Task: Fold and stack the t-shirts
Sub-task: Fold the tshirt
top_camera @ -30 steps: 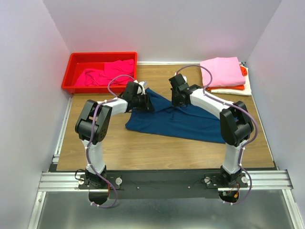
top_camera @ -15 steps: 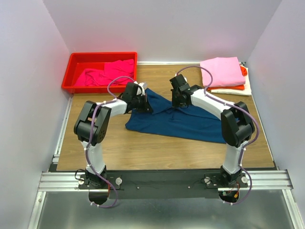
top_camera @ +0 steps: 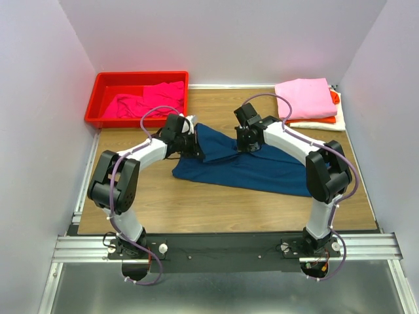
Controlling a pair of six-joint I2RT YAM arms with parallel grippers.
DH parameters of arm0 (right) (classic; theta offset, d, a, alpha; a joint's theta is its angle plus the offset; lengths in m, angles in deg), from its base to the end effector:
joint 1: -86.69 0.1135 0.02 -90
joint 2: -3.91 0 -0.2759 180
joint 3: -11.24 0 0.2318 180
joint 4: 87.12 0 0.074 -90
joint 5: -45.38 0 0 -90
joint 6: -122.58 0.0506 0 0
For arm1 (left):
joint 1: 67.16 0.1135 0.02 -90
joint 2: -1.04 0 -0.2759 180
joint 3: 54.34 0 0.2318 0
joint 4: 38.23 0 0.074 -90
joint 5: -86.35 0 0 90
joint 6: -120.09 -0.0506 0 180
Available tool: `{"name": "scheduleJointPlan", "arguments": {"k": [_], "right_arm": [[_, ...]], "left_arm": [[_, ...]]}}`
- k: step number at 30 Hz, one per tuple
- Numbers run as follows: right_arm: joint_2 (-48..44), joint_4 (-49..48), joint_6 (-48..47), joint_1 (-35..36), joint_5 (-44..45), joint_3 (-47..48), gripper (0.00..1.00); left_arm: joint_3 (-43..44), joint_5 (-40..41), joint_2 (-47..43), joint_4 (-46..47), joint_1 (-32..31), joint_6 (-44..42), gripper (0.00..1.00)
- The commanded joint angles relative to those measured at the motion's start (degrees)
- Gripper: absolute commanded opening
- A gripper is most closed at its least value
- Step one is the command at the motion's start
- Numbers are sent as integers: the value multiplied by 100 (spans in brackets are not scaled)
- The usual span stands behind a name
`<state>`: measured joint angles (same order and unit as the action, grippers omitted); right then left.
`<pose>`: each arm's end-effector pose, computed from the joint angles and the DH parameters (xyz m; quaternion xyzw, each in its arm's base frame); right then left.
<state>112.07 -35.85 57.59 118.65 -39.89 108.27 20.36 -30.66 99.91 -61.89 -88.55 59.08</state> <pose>0.3340 0.2035 0.2206 -0.0490 0.9691 0.0784 0.2286 0.3212 -0.1505 0.2029 0.0237 0.9108 -0.3461 0.2238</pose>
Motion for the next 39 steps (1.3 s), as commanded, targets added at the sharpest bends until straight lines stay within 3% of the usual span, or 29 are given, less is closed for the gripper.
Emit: {"name": "scheduleJointPlan", "arguments": {"k": [1,6,15,39], "right_arm": [[-251,477,-155,38,-201,58,0],[-295,705,-216,38,-315,5,0],[-216,934,-383,73,-772,-4,0],[-14,1382,-515,222,-1009,93,0]], "left_arm": [[-213,81,-376,-513,21,-131,0],[-327,-77,-456,-706,21,-140,0],[-328,371,-816,-1128,21,10,0],[-714,618,-1098,-1621,21,63,0]]}}
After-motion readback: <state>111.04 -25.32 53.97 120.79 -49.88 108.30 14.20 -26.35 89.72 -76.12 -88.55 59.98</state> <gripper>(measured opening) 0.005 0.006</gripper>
